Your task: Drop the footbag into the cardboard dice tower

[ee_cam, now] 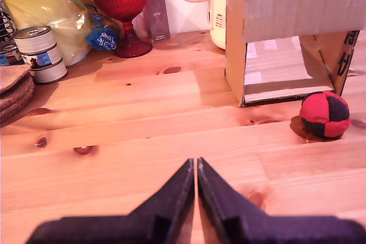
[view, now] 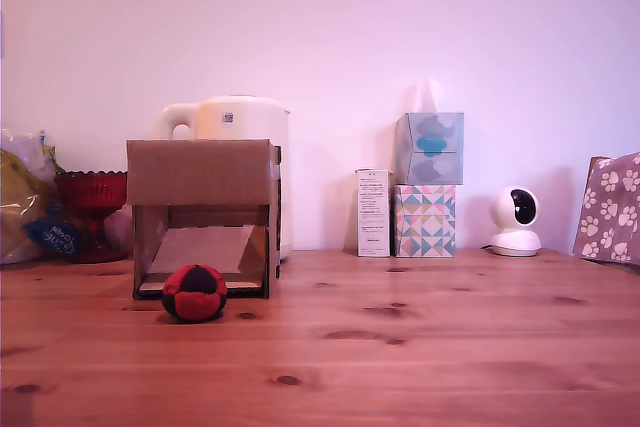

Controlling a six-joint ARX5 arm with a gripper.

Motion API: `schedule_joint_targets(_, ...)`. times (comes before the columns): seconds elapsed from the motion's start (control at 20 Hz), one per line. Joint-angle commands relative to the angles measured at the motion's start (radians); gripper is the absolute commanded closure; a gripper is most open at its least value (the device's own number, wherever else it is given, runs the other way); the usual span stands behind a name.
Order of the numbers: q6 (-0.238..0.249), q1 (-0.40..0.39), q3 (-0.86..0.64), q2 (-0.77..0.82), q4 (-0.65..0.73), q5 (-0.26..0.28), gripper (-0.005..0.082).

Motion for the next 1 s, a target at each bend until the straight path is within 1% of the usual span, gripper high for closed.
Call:
schedule_joint_targets(0.0,-0.01,0.001,-0.021,-0.01,0.004,0.023,0.0793)
schedule_joint_targets(0.3,-0.011,0.001,-0.021,-0.01,0.004,0.028,0.0793)
schedule_joint_targets(0.35,-0.011,0.001,-0.021,-0.01,0.004,0.036,0.0793)
schedule_joint_targets(0.4,-0.022,0.001,-0.021,-0.01,0.004,0.05,0.0793)
schedule_joint_targets(0.5,-0.082,0.001,-0.021,-0.01,0.018,0.1,0.0793)
schedule_joint_targets(0.6,-0.133,0.001,-0.021,-0.01,0.077,0.174,0.0793)
schedule_joint_targets(0.7,-0.184,0.001,-0.003,-0.01,0.124,0.19,0.0793)
schedule_joint_targets(0.75,-0.199,0.001,0.016,-0.01,0.132,0.19,0.0793)
schedule_joint_targets(0.85,-0.21,0.001,0.072,0.0,0.128,0.188,0.0793)
schedule_joint_targets(0.95,-0.235,-0.006,0.13,0.043,0.132,0.196,0.0793)
